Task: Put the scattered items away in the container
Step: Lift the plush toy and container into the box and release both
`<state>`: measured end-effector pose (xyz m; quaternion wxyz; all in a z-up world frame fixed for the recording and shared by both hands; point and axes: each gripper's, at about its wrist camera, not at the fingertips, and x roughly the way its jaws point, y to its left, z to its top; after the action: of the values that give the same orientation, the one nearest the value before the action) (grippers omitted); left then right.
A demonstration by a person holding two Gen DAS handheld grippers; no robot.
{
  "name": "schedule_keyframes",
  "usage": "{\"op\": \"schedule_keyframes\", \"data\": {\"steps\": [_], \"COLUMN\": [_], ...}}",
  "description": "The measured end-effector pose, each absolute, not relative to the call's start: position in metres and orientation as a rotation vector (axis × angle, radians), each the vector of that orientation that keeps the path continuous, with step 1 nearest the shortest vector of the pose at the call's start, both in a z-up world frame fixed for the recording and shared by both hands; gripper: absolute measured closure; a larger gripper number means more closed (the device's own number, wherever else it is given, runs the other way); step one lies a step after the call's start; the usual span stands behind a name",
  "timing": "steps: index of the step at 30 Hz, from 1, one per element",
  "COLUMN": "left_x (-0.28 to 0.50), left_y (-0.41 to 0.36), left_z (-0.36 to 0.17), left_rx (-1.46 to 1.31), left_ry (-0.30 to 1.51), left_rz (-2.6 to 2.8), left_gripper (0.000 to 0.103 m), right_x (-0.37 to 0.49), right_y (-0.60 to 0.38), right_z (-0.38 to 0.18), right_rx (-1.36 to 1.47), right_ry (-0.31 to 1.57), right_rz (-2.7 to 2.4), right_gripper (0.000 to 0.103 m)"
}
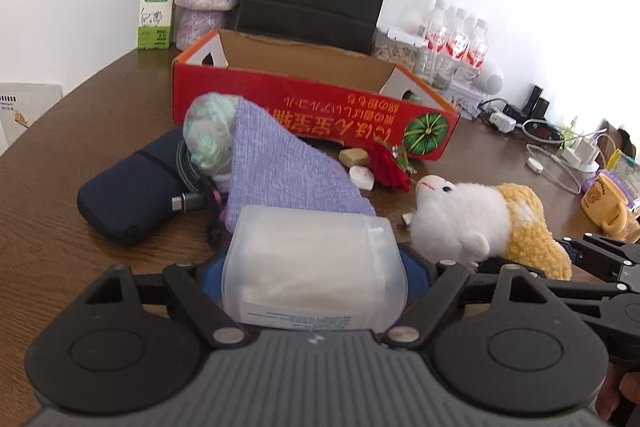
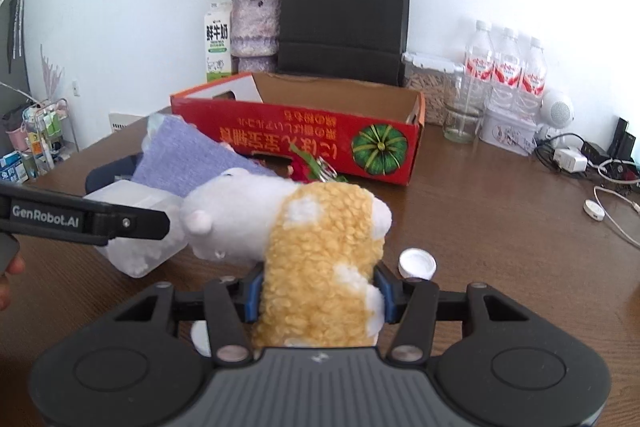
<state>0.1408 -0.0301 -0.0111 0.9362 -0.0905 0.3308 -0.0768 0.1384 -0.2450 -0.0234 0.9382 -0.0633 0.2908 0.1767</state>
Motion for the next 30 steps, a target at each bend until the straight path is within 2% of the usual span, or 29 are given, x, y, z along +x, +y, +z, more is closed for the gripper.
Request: {"op": "schedule_keyframes", "data": {"steps": [10,20,30], "left_x": [0.164,0.229,0.299], "left_y": [-0.016,-0.008,-0.009], "left_z": [0.038,0.075,0.076], "left_rx": [-0.241,-0.319,-0.299], "left_ry": [0.522,0.387,0.349], "left_rz": [-0.197,-0.178,-0.106], "left_gripper": [0.019,0.019,0.019], "right_x": [0.169,0.236,0.309], "right_y": [-0.228,-0.213,-0.198], "right_z": [0.020,0.059,0.064], "right_rx": [-0.147,-0.103,-0.019], "right_ry": [0.464,0.336,0.310], "right_rz": [0.368,0.334,0.327], "right_gripper": [0.051,0.051,0.051]}}
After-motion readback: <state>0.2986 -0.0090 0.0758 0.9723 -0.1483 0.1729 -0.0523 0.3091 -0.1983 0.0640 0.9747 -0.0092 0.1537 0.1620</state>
